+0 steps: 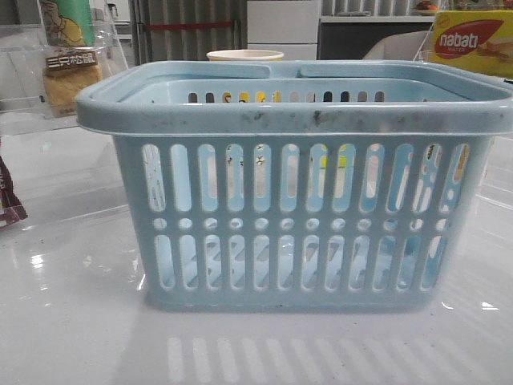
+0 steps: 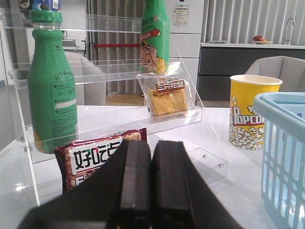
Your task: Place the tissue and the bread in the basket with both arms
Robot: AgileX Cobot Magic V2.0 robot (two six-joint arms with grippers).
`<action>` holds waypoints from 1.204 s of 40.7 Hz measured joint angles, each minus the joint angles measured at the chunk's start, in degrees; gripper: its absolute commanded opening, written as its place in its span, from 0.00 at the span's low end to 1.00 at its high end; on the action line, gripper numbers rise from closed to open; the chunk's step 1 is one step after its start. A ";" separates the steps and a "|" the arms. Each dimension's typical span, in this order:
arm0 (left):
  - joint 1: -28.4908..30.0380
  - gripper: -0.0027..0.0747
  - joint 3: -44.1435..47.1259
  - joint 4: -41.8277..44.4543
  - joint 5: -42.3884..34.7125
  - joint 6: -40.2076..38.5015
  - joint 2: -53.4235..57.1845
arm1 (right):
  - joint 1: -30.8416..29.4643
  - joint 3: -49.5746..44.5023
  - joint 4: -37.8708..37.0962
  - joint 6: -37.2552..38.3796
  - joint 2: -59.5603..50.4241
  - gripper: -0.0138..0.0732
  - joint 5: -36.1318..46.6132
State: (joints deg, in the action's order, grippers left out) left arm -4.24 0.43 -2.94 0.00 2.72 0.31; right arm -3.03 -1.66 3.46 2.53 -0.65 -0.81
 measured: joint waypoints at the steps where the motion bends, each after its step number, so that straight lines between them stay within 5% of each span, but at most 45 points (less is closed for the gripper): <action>1: 0.00 0.15 0.00 0.00 0.00 0.00 0.00 | 0.00 0.00 0.00 0.00 0.00 0.22 0.00; 49: 0.00 0.15 -0.12 0.00 -4.52 0.00 0.00 | 0.00 0.28 0.00 0.00 0.00 0.22 0.81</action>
State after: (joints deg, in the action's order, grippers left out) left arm -4.24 0.31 -2.94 -4.52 2.72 0.31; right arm -3.03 -1.38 3.46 2.53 -0.65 0.00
